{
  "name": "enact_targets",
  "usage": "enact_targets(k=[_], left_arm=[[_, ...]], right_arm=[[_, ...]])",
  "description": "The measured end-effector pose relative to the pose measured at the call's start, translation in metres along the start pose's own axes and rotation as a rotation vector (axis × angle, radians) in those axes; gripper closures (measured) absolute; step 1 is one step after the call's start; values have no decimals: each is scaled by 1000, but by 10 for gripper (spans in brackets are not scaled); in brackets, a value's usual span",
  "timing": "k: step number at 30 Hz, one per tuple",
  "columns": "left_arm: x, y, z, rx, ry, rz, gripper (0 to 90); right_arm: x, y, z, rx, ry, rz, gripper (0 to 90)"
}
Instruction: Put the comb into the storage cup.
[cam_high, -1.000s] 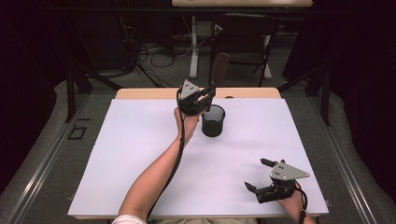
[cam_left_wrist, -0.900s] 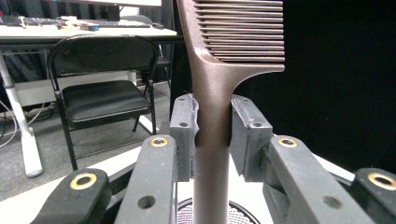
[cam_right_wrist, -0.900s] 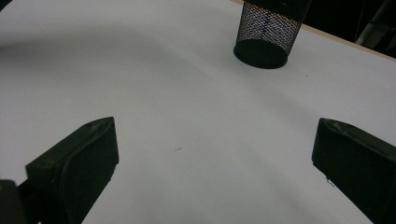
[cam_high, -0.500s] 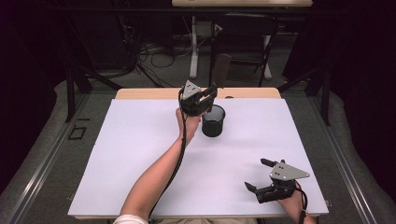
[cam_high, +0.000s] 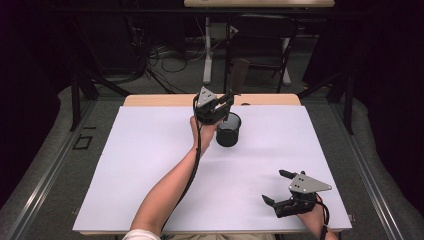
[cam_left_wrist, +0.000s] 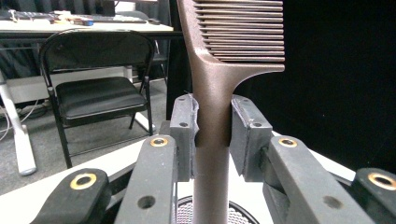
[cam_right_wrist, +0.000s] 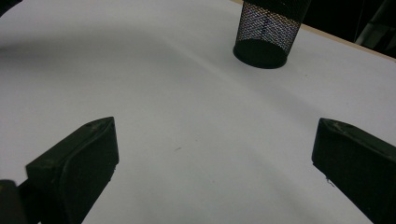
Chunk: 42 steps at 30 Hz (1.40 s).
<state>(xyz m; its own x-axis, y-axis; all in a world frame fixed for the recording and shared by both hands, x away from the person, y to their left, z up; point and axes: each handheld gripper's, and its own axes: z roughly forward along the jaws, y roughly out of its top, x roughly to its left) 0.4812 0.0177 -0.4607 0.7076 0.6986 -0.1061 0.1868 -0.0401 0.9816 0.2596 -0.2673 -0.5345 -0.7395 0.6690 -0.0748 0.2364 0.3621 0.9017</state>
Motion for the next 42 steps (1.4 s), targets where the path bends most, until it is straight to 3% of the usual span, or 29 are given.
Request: enact_targets(k=[9,42], left_arm=[[2,-5,4,14,-6,-20,724],[5,-19,11,76,-18,-26,725]], right_arm=[[0,0,0,-1,0,-2,1],[-1,0,-1,-1,-1,-5,1]])
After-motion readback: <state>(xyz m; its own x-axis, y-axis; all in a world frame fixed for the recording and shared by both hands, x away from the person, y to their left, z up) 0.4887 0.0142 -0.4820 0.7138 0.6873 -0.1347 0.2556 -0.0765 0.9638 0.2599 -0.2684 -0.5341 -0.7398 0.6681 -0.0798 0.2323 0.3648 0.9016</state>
